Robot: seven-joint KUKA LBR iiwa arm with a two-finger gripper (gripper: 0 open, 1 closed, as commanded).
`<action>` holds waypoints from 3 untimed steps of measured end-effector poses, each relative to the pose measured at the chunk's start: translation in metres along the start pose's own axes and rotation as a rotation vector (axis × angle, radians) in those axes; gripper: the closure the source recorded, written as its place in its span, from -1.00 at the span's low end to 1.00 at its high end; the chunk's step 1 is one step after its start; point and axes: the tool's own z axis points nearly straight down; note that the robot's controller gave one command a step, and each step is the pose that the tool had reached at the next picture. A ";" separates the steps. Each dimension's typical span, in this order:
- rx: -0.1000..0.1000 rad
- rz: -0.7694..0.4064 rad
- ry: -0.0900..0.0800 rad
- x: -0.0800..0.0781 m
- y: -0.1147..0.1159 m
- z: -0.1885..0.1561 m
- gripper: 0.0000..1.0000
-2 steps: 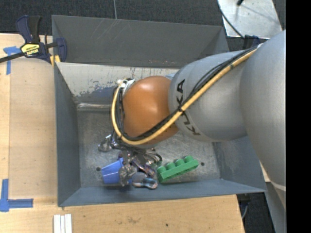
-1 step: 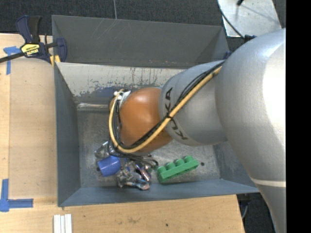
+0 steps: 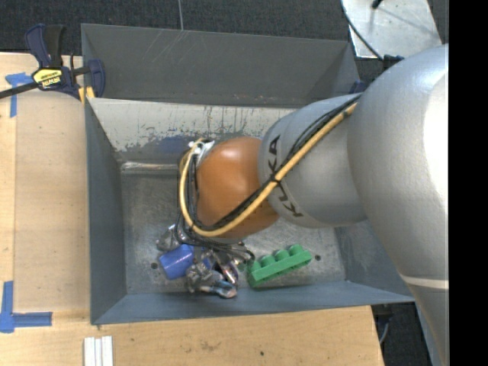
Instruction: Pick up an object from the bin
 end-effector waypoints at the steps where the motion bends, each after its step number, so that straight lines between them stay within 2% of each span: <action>1: 0.000 0.000 0.000 0.000 0.000 0.000 1.00; 2: 0.000 -0.001 0.007 0.002 0.000 -0.004 1.00; 3: 0.001 0.001 0.022 0.004 0.000 -0.022 1.00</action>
Offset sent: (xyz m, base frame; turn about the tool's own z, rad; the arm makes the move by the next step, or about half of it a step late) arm 0.0001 0.0001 0.0852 0.0000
